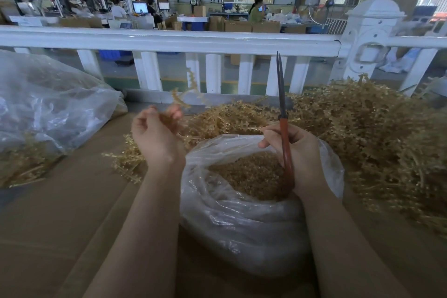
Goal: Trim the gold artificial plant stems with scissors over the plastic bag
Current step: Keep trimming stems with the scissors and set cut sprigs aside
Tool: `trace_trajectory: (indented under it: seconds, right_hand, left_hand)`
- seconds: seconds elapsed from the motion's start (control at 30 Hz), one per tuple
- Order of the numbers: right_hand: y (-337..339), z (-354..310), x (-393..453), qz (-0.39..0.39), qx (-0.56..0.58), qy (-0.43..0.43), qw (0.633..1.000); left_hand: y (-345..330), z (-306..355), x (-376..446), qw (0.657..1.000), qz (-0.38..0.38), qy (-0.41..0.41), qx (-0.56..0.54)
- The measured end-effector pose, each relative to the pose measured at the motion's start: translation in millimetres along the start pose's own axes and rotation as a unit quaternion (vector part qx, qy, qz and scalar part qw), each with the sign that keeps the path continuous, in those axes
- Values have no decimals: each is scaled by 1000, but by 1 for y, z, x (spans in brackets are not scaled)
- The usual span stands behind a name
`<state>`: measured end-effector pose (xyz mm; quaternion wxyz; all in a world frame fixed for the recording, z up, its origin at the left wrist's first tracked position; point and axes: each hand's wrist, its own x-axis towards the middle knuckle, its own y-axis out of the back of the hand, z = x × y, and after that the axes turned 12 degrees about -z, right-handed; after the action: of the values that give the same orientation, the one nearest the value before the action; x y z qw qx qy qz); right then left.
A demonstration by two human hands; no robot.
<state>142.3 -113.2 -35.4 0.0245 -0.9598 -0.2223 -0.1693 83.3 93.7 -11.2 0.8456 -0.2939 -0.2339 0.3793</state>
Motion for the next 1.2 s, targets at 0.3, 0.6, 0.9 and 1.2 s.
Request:
trace_trajectory:
  seconds: [0.3, 0.6, 0.9, 1.2]
  right_hand:
    - [0, 5, 3, 11, -8, 3, 1000]
    - [-1, 5, 3, 5, -18, 3, 1000]
    - [-2, 18, 9, 8, -130, -20, 991]
    - [-3, 24, 11, -8, -145, -33, 989]
  left_hand:
    - [34, -1, 15, 972, 188, -48, 129]
    - [37, -2, 17, 924, 264, 6, 276]
    - [14, -19, -7, 728, -76, -189, 655]
    - [14, -44, -8, 556, -302, -77, 771]
